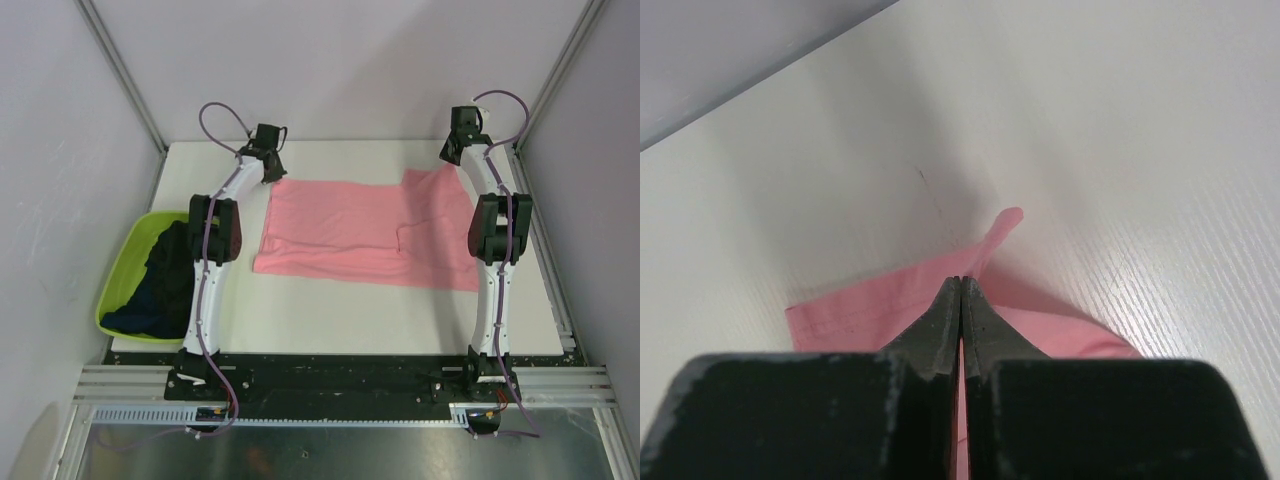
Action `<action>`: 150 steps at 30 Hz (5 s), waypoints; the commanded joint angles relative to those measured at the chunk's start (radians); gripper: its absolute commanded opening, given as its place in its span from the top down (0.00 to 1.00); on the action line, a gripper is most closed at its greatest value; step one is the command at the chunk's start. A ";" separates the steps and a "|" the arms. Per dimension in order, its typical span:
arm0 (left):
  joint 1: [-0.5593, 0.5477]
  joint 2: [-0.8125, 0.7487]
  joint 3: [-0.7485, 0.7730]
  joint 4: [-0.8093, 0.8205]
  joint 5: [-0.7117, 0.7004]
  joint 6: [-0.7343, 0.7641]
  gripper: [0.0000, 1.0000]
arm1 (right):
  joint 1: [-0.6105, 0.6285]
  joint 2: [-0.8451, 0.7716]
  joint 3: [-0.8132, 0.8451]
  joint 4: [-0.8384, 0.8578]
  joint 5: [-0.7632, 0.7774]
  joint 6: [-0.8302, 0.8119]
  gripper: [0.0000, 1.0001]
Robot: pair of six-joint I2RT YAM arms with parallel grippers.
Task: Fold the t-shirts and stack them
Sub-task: Grap the side of the flattened tshirt furthest away from the robot with both arms, then fold the other side of the tshirt into a rectangle
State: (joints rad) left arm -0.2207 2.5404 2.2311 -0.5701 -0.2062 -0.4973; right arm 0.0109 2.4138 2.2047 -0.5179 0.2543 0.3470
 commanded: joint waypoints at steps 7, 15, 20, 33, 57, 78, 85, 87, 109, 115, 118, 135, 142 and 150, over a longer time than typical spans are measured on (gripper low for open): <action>0.018 -0.032 0.153 -0.011 0.026 0.005 1.00 | -0.003 -0.094 0.057 0.013 0.014 0.008 1.00; 0.037 -0.047 0.154 -0.006 0.030 0.013 1.00 | -0.003 -0.168 -0.024 0.024 0.023 0.021 1.00; 0.040 -0.093 0.084 -0.005 0.029 0.017 1.00 | -0.003 -0.254 -0.147 0.008 0.044 0.056 1.00; 0.035 -0.352 -0.349 0.050 0.027 -0.009 1.00 | 0.033 -0.549 -0.638 0.020 0.090 0.153 1.00; 0.035 -0.568 -0.629 0.076 0.016 -0.003 1.00 | 0.037 -0.714 -0.778 -0.130 0.186 0.203 1.00; 0.033 -0.652 -0.778 0.086 0.013 -0.035 1.00 | 0.019 -0.764 -0.881 -0.132 0.175 0.213 1.00; 0.032 -0.661 -0.817 0.094 0.017 -0.038 1.00 | 0.020 -0.768 -0.916 -0.123 0.173 0.216 1.00; 0.032 -0.662 -0.818 0.096 0.020 -0.037 1.00 | 0.020 -0.770 -0.919 -0.125 0.180 0.214 1.00; 0.012 -0.712 -0.932 0.158 0.113 -0.036 0.60 | 0.008 -0.733 -0.971 -0.112 0.108 0.186 0.64; 0.012 -0.765 -0.912 0.177 0.139 -0.028 0.33 | 0.045 -0.770 -0.966 -0.019 0.006 0.130 0.46; 0.004 -0.762 -0.895 0.180 0.154 -0.028 0.34 | 0.089 -0.708 -0.925 0.014 0.003 0.119 0.47; -0.023 -0.709 -0.868 0.203 0.198 -0.024 0.43 | 0.211 -0.457 -0.731 0.075 0.145 0.119 0.52; -0.025 -0.695 -0.866 0.206 0.199 -0.025 0.44 | 0.218 -0.360 -0.625 0.012 0.157 0.121 0.57; -0.025 -0.689 -0.860 0.205 0.199 -0.025 0.45 | 0.226 -0.328 -0.609 -0.029 0.158 0.134 0.61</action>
State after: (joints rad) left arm -0.2375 1.8484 1.3243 -0.3832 -0.0181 -0.5240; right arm 0.2283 2.0777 1.5620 -0.5194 0.3809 0.4702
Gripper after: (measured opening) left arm 0.555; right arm 0.401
